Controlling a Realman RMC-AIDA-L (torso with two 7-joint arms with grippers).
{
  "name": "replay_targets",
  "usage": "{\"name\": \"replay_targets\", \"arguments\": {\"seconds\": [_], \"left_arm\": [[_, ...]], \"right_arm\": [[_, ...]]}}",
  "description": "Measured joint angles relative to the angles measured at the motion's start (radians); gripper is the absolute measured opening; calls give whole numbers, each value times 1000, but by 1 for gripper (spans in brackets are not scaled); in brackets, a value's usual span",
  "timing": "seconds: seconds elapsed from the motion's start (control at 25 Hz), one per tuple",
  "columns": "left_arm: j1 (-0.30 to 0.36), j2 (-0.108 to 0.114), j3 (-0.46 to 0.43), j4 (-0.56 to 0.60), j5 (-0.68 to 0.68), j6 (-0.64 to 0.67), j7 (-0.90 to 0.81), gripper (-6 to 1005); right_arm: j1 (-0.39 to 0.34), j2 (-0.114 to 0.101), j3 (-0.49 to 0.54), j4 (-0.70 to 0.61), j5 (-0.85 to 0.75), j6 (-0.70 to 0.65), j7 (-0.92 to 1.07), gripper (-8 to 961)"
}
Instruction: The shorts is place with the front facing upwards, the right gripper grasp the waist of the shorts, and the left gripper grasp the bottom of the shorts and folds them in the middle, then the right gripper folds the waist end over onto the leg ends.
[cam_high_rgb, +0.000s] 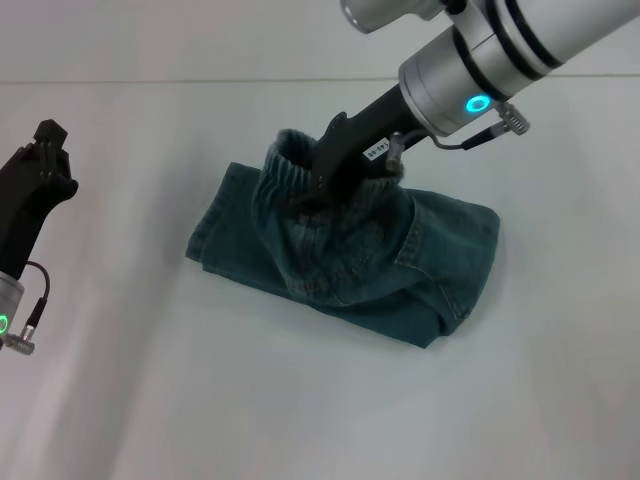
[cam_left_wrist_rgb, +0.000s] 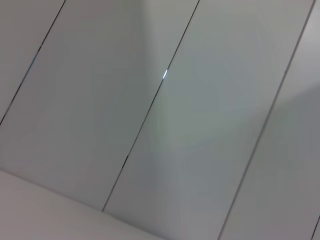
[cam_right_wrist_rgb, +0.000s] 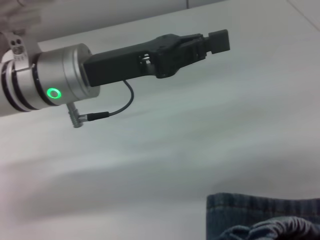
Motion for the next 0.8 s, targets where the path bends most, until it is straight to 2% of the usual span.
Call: {"name": "replay_targets", "arguments": {"seconds": [0.08,0.52,0.6,0.8], "left_arm": [[-1,0,0,0,0,-4,0,1],[-7,0,-1,0,0,-26,0,20],[-8,0,-6,0,0,-30,0,29],[-8,3,-20,0,1,-32,0,49]], "right_arm": [[1,3,-5,7,0,19,1,196],[1,7,-2,9,14,87,-9,402],[-2,7,-2,3,20,91,-11,646],[-16,3,27,-7,27,94,-13,838]]}}
